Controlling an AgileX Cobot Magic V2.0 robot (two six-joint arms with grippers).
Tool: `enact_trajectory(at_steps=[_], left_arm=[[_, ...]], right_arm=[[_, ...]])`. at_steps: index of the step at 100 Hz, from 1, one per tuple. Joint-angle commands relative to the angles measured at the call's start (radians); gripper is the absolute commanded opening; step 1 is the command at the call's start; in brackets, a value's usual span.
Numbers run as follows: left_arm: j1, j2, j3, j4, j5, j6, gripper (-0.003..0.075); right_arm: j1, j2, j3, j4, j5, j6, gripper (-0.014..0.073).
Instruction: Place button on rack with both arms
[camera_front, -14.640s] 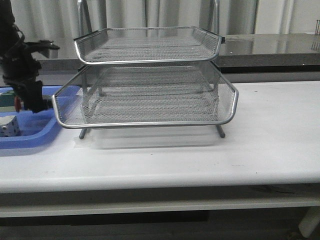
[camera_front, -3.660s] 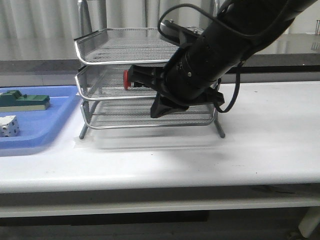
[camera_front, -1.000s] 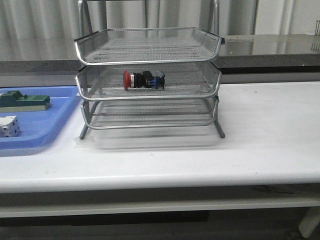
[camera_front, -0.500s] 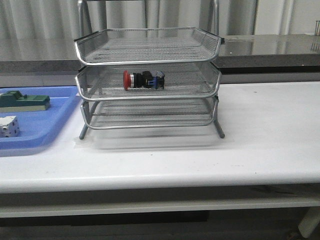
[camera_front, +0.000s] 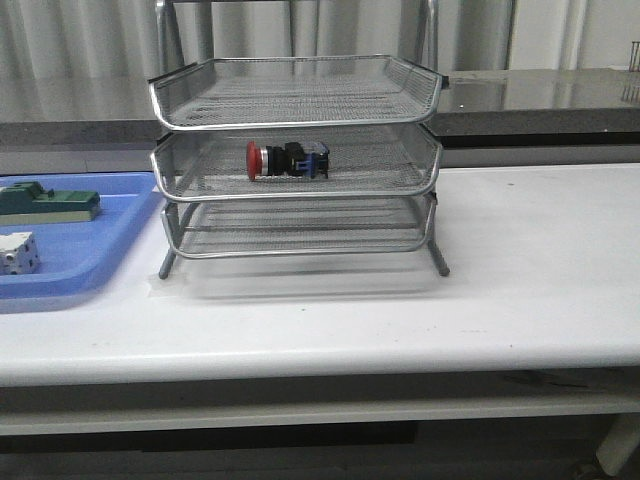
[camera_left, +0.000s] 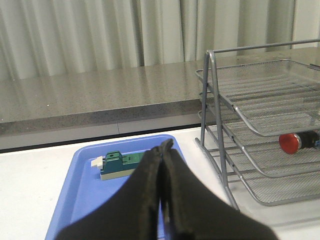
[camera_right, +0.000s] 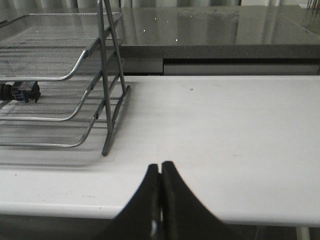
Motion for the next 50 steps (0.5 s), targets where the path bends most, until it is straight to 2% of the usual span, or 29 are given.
enact_trajectory(at_steps=[1, 29, 50], left_arm=[[-0.001, 0.006, -0.028, -0.010, -0.078, -0.011, -0.0021], [-0.001, 0.006, -0.028, -0.010, -0.078, -0.011, -0.0021], [-0.001, 0.006, -0.028, -0.010, -0.078, -0.011, -0.0021]], right_arm=[[0.000, -0.030, 0.034, -0.012, -0.162, 0.003, -0.0060], [0.000, -0.131, 0.188, -0.010, -0.240, 0.003, -0.0060], [0.000, -0.143, 0.193, -0.010, -0.217, 0.003, -0.0060]])
